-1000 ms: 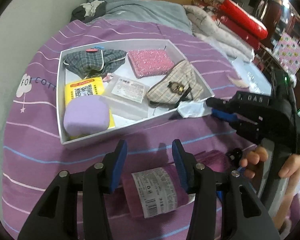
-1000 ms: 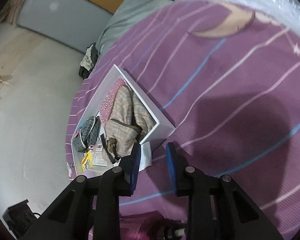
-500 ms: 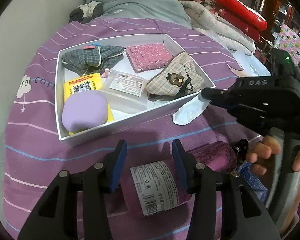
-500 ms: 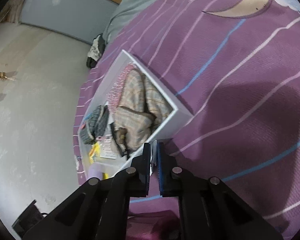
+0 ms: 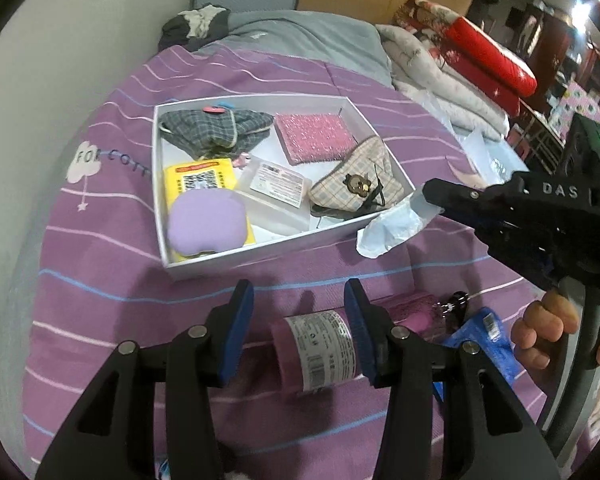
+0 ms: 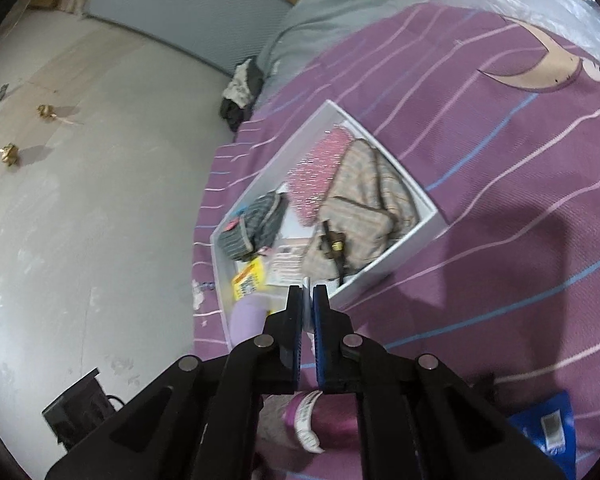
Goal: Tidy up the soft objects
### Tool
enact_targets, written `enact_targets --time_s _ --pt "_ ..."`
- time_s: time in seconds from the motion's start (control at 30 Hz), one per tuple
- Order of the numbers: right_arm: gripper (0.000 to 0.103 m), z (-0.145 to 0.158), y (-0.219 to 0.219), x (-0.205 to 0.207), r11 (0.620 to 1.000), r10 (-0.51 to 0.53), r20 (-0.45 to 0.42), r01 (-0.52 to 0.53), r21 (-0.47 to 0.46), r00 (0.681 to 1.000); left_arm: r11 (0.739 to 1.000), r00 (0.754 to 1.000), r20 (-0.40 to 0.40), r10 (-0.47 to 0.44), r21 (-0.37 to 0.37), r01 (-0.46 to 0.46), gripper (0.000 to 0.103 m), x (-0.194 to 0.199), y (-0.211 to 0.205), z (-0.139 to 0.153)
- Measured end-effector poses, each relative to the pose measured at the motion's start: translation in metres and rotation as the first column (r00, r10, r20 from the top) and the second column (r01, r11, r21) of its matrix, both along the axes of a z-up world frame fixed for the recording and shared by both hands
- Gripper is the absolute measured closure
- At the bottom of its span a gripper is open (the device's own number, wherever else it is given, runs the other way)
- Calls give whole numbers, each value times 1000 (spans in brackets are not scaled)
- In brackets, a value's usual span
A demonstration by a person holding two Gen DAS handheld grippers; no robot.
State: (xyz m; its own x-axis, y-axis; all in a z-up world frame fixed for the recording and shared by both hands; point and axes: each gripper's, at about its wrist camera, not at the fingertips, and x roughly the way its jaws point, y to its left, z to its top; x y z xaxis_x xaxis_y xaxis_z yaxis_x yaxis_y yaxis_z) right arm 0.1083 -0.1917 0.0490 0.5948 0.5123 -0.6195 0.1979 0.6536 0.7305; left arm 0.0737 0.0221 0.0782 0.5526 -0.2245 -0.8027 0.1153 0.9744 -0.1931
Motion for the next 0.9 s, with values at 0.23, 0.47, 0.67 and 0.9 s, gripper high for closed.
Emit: enact_targets --time_s 0.23,0.47,0.67,0.9 --pt "99 21 14 -8 998 55 30 -55 7 998 998 998 -14 59 32 -59 55 -12 13 11" --pt "99 43 33 -18 993 113 52 -112 -24 992 993 991 -94 91 87 -83 55 -26 20 14" --pt "99 64 47 -30 984 165 72 -160 -76 984 997 980 -187 69 40 -62 55 -41 42 17" --pt "99 76 55 -39 978 176 68 -167 -128 982 994 948 -319 2 -105 -38 55 -54 74 10"
